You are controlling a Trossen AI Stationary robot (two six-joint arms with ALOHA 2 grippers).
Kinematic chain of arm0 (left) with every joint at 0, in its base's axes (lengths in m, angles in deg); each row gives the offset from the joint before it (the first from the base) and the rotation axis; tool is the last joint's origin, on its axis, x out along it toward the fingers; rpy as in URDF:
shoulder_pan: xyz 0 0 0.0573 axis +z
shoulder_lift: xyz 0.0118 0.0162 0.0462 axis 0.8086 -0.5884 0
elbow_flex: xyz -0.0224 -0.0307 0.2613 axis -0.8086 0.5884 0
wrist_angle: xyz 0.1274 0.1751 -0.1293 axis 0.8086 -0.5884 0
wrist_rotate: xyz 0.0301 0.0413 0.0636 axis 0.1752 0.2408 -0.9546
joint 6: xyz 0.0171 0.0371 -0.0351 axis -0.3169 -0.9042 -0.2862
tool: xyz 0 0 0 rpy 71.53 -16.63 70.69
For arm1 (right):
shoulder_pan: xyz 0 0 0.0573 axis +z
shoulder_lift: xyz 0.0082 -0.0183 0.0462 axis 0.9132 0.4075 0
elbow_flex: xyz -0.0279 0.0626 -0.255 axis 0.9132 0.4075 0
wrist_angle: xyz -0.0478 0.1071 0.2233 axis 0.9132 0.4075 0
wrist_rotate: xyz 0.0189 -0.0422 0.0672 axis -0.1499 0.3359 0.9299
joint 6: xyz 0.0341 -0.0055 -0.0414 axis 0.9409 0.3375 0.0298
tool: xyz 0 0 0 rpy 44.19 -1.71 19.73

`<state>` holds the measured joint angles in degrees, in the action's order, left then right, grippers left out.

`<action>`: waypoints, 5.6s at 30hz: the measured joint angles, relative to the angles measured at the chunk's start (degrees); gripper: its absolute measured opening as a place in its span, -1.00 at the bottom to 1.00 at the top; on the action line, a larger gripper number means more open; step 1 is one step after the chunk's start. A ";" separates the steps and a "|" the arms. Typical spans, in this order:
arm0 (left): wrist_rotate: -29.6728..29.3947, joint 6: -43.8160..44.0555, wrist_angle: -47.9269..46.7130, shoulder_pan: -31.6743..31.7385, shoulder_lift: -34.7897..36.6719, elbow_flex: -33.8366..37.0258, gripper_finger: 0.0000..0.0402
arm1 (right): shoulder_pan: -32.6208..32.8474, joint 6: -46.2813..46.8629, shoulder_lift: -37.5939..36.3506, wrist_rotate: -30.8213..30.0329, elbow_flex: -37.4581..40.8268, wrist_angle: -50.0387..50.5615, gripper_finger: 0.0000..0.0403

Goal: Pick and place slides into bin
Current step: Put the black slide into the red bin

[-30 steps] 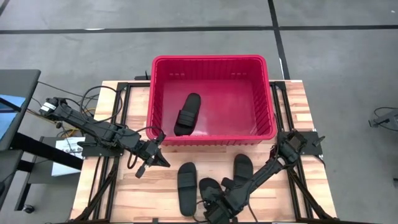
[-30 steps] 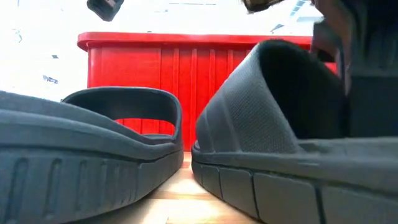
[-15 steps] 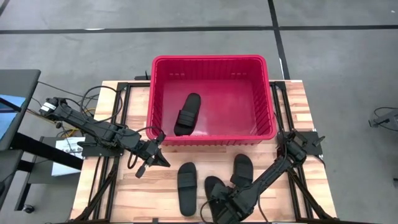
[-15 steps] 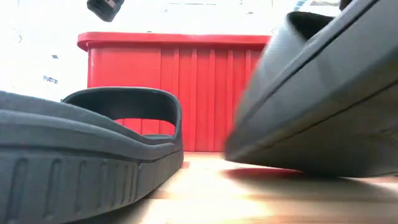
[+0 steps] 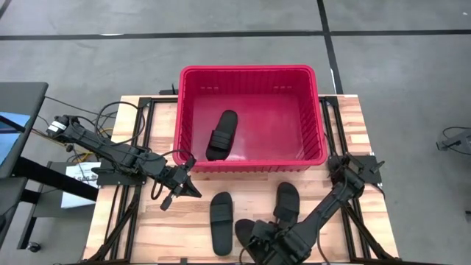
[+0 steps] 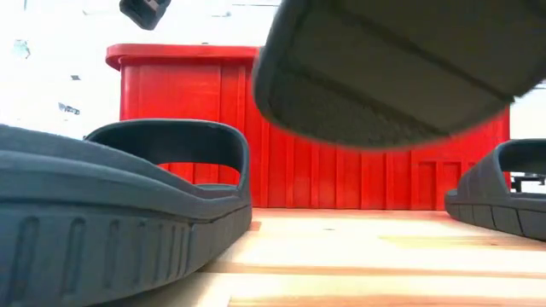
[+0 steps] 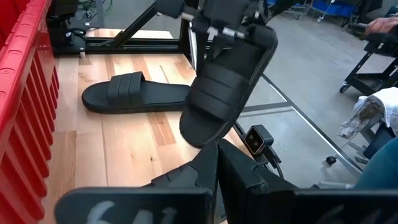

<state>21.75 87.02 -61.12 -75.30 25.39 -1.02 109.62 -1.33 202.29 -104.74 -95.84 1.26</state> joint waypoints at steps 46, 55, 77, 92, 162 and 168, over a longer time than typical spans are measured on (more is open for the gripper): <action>25.18 1.81 16.77 0.02 -0.02 0.00 -1.00 | -2.56 -39.85 -3.87 -15.23 -10.14 -30.32 -1.00; 23.96 -9.52 16.92 -0.55 -0.02 0.00 -1.00 | -2.56 -41.91 -3.87 -15.23 -10.14 -36.20 -1.00; 16.95 -26.17 11.40 -3.39 -0.02 -4.59 -1.00 | -2.35 -37.04 -3.87 -18.64 -10.14 -39.42 -1.00; 16.00 -24.49 7.31 -3.37 -0.02 -4.59 -0.98 | -4.17 -31.14 -3.85 -19.01 -10.14 -31.78 -1.00; 11.91 -27.37 1.66 -3.74 -0.02 -4.48 -0.19 | -6.52 -31.44 -6.80 -18.27 -10.16 -25.38 -1.00; 11.70 -27.35 1.70 -3.74 -0.02 -4.48 -0.19 | -7.26 -31.80 -6.80 -17.97 -10.16 -25.40 -1.00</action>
<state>33.45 59.67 -59.42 -79.04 25.37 -5.50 102.36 -33.13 195.49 -122.71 -106.00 -24.14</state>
